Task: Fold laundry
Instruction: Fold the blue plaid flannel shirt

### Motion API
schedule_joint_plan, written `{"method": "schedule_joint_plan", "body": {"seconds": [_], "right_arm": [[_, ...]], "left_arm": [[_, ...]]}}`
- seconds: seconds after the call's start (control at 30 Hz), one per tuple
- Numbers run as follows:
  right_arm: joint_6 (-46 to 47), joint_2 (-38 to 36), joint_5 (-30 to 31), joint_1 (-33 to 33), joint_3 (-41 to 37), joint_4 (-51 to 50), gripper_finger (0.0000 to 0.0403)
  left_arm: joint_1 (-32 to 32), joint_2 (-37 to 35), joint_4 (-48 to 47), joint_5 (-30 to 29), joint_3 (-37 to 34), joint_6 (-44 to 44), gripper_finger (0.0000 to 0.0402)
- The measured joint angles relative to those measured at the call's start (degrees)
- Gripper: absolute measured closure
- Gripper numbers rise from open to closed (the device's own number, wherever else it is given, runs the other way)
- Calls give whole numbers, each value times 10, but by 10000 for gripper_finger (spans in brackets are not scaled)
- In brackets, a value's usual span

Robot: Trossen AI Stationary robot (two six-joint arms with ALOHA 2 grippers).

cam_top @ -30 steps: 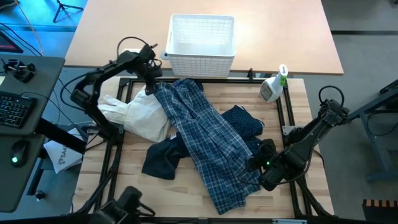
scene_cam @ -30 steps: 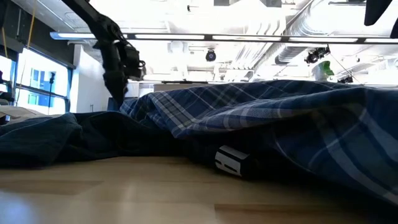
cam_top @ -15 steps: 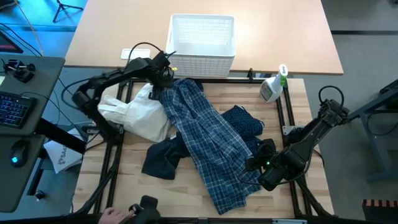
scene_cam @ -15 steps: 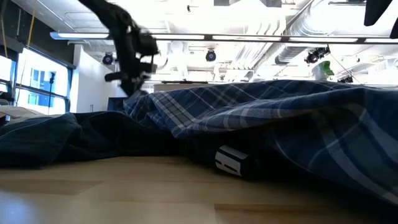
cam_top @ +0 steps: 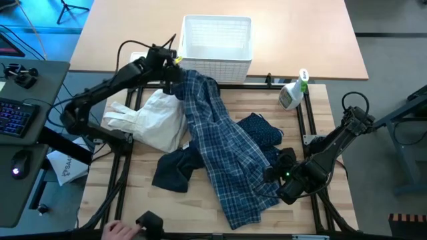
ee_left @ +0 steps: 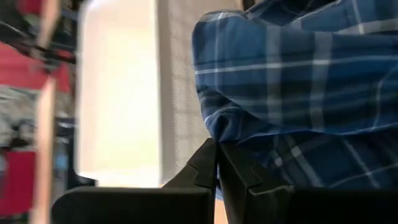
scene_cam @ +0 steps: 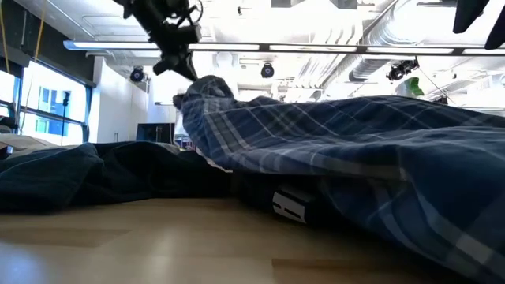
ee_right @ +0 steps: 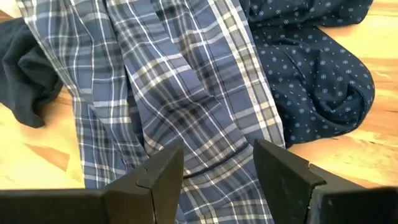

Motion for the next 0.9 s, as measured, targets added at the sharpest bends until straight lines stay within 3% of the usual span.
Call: {"method": "schedule_joint_plan", "body": {"seconds": [0.23, 0.43, 0.73, 0.9], "right_arm": [[-2, 0, 16, -3, 0, 2, 214], [-2, 0, 20, -5, 0, 17, 214], [-59, 0, 30, -26, 0, 28, 214], [-122, 0, 29, -46, 0, 74, 214]], "left_arm": [[9, 27, 40, -46, -2, 6, 401], [0, -14, 123, 31, 1, -32, 401], [92, 64, 58, 44, -1, -118, 396], [141, 85, 17, 70, 1, -215, 338]]}}
